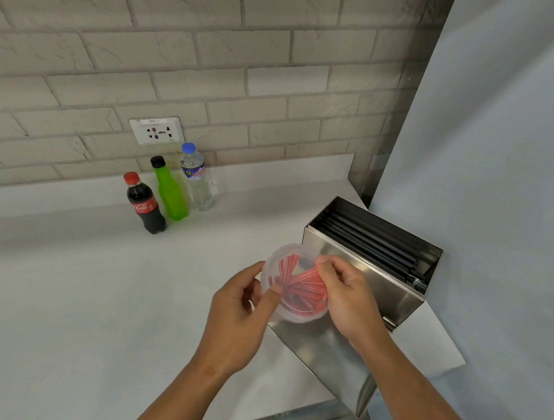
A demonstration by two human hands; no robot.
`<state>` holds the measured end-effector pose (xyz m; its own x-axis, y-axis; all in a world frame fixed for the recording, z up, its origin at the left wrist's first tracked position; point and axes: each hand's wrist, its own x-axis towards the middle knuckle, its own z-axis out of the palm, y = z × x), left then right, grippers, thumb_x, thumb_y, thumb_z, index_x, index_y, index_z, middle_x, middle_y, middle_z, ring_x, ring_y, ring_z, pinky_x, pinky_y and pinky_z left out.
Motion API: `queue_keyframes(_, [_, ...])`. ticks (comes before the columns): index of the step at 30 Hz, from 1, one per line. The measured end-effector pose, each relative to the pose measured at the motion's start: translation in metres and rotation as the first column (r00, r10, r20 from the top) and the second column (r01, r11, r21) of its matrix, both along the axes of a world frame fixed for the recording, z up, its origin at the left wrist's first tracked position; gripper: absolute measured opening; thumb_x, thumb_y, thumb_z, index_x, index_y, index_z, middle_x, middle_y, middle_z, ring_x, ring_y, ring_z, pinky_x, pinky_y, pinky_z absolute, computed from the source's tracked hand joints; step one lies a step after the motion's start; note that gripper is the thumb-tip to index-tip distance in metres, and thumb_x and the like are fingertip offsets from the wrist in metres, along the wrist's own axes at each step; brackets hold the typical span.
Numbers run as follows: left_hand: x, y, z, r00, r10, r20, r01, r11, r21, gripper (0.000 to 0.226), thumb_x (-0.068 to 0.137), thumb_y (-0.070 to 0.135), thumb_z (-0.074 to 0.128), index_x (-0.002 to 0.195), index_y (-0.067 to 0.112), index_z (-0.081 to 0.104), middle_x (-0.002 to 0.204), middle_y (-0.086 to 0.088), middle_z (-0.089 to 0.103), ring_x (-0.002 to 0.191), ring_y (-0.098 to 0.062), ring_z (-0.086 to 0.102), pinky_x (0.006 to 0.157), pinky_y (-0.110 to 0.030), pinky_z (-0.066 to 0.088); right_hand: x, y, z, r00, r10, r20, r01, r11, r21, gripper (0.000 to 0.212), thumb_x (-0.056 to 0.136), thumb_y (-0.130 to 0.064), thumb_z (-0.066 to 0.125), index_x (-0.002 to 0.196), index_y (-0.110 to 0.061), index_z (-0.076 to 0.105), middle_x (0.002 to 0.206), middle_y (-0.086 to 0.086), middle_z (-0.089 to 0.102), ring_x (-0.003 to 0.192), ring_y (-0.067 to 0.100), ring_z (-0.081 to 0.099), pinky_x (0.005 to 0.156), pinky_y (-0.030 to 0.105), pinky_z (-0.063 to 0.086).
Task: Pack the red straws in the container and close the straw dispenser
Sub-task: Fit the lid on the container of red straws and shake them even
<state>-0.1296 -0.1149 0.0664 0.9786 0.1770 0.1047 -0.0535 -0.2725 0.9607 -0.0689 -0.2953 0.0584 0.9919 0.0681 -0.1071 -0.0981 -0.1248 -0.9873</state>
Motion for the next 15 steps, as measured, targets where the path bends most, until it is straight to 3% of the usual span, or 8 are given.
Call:
queue_keyframes(2, [0.003,0.003,-0.002,1.0,-0.016,-0.001,0.016,1.0,-0.022,0.023,0.1,0.05,0.057,0.117,0.064,0.065,0.097,0.014,0.076,0.089,-0.011,0.069,0.076,-0.018,0.057,0.003,0.004,-0.004,1.0,0.006,0.0,-0.006,1.0,0.007,0.022,0.107,-0.041,0.054,0.104,-0.032,0.074,0.09,-0.01,0.078,0.081,0.003,0.076,0.063,0.013,0.056])
queue_keyframes(4, [0.006,0.01,-0.005,1.0,-0.006,-0.001,0.006,1.0,-0.016,0.028,0.104,0.039,0.054,0.116,0.061,0.067,0.087,0.006,0.075,0.077,-0.008,0.066,0.071,-0.014,0.054,0.007,0.01,-0.008,1.0,0.024,-0.014,-0.024,1.0,-0.003,0.022,0.108,-0.04,0.054,0.106,-0.033,0.074,0.093,-0.004,0.078,0.083,0.009,0.076,0.065,0.02,0.06])
queue_keyframes(7, [0.014,0.023,-0.007,1.0,0.009,-0.007,-0.009,1.0,0.016,0.041,0.108,0.027,0.049,0.104,0.062,0.069,0.089,0.021,0.076,0.077,0.003,0.066,0.068,-0.006,0.049,0.014,0.022,-0.013,0.998,0.054,-0.038,-0.054,0.999,0.009,0.021,0.108,-0.037,0.054,0.107,-0.033,0.075,0.091,-0.001,0.078,0.079,0.013,0.076,0.063,0.025,0.062])
queue_keyframes(10, [0.029,0.043,-0.015,0.996,0.063,-0.056,-0.06,0.997,0.056,0.038,0.11,0.026,0.047,0.099,0.053,0.071,0.079,0.026,0.072,0.07,0.004,0.063,0.064,-0.005,0.046,0.025,0.038,-0.018,0.993,0.088,-0.077,-0.084,0.995,0.051,0.019,0.107,-0.031,0.057,0.111,-0.031,0.076,0.093,0.004,0.078,0.073,0.019,0.074,0.062,0.027,0.062])
queue_keyframes(15, [0.054,0.079,-0.031,0.983,0.135,-0.121,-0.124,0.988,0.095,0.029,0.109,0.031,0.048,0.1,0.044,0.072,0.08,0.027,0.073,0.068,0.004,0.062,0.062,-0.005,0.046,0.049,0.065,-0.031,0.98,0.147,-0.136,-0.139,0.988,0.068,0.02,0.104,-0.019,0.062,0.12,-0.016,0.074,0.089,0.006,0.069,0.068,0.008,0.069,0.064,0.025,0.059])
